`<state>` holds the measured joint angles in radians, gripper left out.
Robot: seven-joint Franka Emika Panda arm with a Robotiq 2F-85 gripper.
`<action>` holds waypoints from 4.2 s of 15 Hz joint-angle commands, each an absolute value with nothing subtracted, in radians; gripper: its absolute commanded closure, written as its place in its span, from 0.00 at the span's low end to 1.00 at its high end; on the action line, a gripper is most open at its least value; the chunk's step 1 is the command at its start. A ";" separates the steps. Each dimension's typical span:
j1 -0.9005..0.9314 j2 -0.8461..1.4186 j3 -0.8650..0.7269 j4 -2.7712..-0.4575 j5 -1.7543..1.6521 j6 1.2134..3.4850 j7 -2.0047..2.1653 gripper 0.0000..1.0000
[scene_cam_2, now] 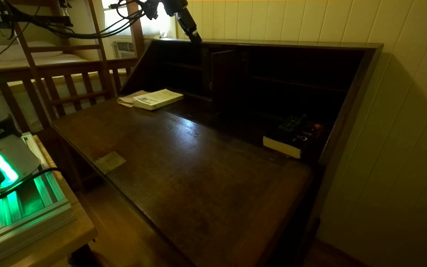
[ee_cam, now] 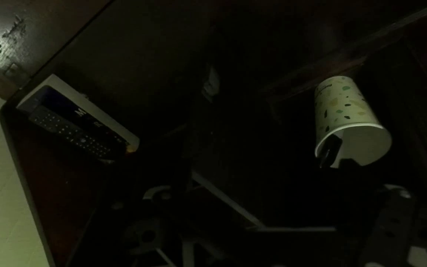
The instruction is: Open the cabinet door and remove the coffee cup from the cabinet then close the door.
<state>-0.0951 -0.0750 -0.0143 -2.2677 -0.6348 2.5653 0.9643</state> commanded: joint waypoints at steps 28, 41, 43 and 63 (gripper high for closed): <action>-0.120 0.313 -0.069 -2.107 -0.781 2.953 1.315 0.00; -0.096 0.354 -0.110 -2.069 -0.802 2.995 1.425 0.00; -0.095 0.368 -0.115 -2.060 -0.802 3.022 1.453 0.00; -0.112 0.525 -0.100 -1.940 -0.761 3.210 1.513 0.00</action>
